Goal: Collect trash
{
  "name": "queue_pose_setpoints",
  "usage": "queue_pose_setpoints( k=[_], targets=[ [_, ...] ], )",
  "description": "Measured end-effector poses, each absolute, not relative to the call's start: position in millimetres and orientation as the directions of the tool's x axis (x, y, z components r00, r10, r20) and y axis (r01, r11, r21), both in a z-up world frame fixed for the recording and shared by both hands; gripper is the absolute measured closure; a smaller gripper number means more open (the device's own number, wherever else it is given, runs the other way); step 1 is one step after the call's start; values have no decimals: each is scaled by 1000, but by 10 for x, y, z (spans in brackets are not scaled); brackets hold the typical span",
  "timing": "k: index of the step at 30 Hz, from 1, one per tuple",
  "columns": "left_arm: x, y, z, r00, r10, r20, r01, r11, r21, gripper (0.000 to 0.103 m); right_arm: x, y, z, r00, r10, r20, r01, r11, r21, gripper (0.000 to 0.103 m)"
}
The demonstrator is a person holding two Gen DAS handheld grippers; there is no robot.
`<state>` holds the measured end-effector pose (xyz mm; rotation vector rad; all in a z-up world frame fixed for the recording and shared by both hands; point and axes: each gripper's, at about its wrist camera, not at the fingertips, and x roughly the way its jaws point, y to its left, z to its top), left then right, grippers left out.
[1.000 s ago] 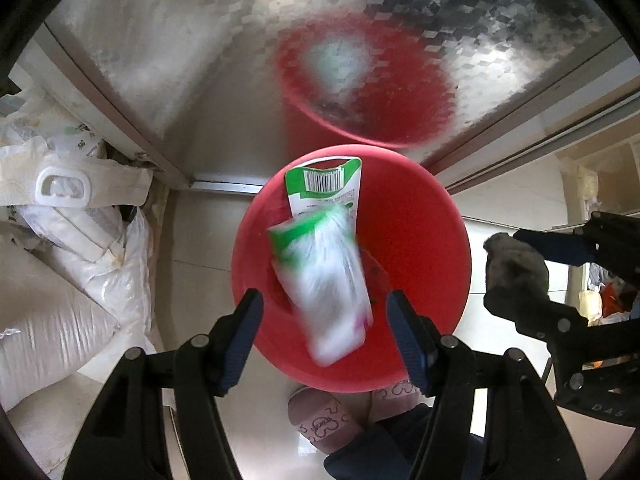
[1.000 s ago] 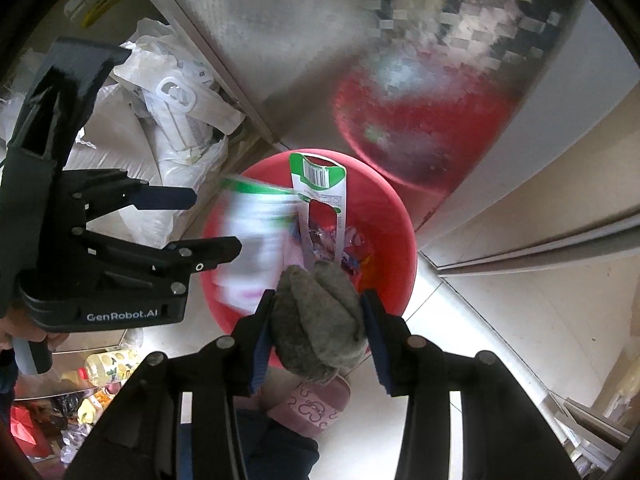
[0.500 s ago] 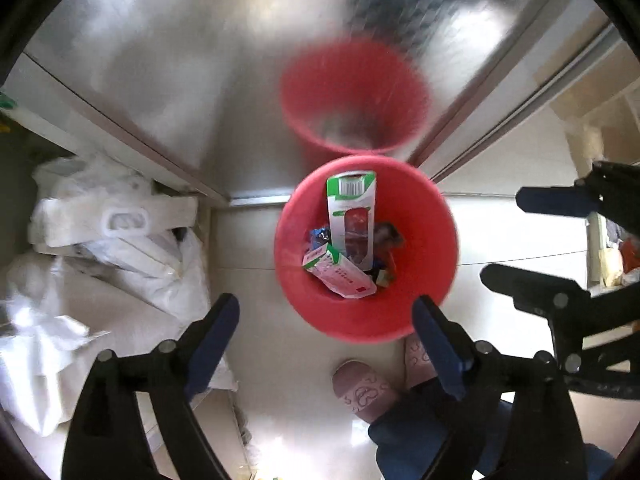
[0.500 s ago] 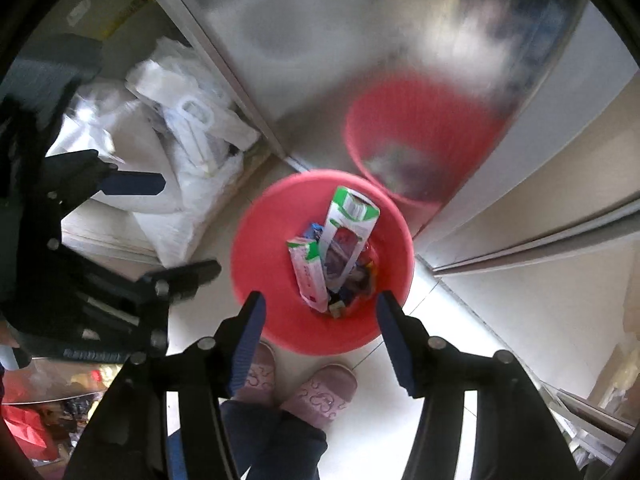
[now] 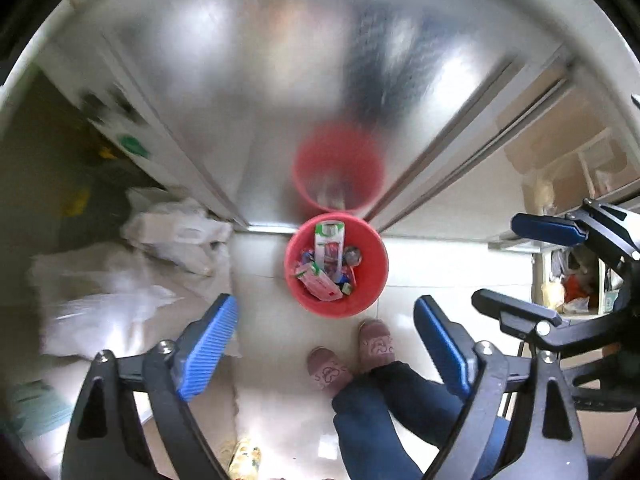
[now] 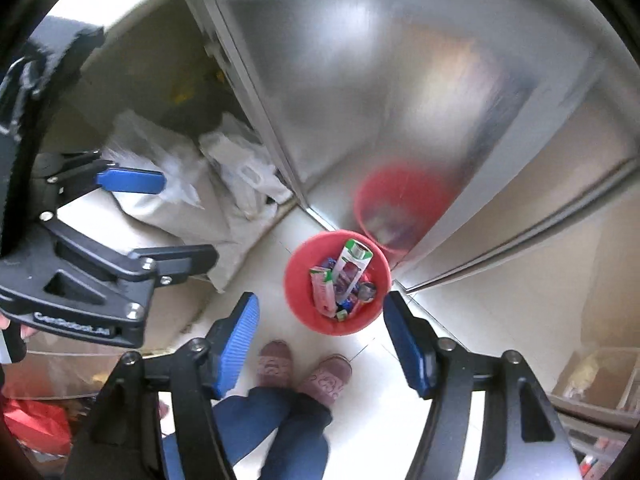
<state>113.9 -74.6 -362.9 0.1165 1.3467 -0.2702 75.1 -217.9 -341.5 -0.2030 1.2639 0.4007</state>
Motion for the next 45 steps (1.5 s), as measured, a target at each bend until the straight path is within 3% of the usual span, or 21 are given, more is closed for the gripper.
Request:
queue_pose_setpoints(
  k=[3, 5, 8, 16, 21, 28, 33, 45],
  targets=[
    [1055, -715, -3080, 245, -96, -965, 213, 976, -43, 11, 714, -2209, -2967, 271, 141, -952, -368, 929, 33, 39],
    [971, -693, -2717, 285, -59, -957, 168, 986, -10, 0, 687, -2263, -2678, 287, 151, -946, -361, 932, 39, 39],
    [878, -675, -2322, 318, -53, -947, 127, 992, -12, 0, 652, -2303, -2253, 333, 173, -927, -386, 922, 33, 38],
    [666, -714, -1553, 424, 41, -904, 59, 996, 73, 0, 602, -2291, -1535, 428, 222, -876, -454, 891, 4, 21],
    [525, -691, -1160, 502, 128, -855, -15, 990, 139, 0, 465, -2334, -1155, 501, 253, -827, -452, 892, -1, 1],
    [185, -716, -752, 593, 137, -793, 11, 984, 178, 0, 205, -2274, -724, 611, 226, -759, -415, 907, -65, 1],
    [-115, -638, -426, 643, 55, -764, 20, 996, 88, 0, -86, -2317, -504, 662, 201, -722, -359, 931, -70, 1],
    [-895, -496, 50, 725, 5, -689, 31, 999, 40, 0, -834, -2229, -37, 758, 147, -636, -276, 955, -108, 1]
  ],
)
